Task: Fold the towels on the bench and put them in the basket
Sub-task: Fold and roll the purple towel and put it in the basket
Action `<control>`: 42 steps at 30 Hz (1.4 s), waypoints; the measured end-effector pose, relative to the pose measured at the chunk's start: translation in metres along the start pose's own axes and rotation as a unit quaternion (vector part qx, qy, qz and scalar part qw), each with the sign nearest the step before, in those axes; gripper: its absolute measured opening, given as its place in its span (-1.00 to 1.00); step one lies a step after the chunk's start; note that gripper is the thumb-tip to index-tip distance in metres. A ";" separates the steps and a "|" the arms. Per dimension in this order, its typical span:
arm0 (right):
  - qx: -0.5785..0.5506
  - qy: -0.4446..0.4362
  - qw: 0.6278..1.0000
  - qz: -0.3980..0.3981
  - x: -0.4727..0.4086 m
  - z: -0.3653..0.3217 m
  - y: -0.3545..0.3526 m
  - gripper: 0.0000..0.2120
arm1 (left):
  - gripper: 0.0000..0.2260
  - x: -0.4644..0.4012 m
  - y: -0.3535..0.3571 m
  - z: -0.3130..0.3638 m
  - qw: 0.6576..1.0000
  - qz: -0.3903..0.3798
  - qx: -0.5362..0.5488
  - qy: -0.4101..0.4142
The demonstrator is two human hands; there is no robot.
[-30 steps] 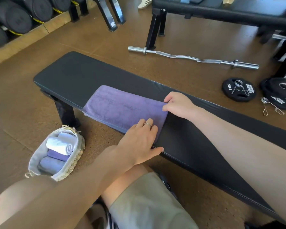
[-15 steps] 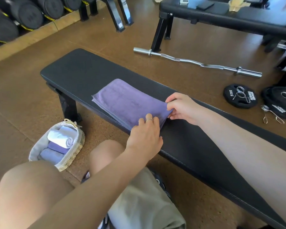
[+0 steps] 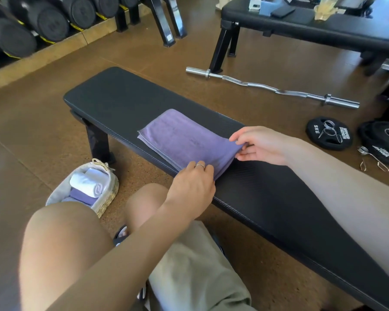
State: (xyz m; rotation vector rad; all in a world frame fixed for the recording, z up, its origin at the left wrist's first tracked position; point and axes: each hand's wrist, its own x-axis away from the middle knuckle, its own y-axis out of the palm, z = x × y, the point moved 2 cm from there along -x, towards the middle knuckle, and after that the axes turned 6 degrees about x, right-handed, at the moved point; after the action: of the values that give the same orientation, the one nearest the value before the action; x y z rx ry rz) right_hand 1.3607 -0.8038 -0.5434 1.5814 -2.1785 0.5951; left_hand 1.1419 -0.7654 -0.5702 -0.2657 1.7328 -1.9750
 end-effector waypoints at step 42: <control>0.238 -0.109 0.963 0.058 -0.061 -0.009 0.024 -0.86 | -0.60 -0.005 0.004 -0.070 0.921 -0.021 0.320 -0.222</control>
State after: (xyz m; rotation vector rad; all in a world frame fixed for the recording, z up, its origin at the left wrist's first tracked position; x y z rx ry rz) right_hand 1.3565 -0.7439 -0.5719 1.8317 -2.4303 1.0955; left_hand 1.1154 -0.7025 -0.5855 -0.4700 0.7546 -2.1759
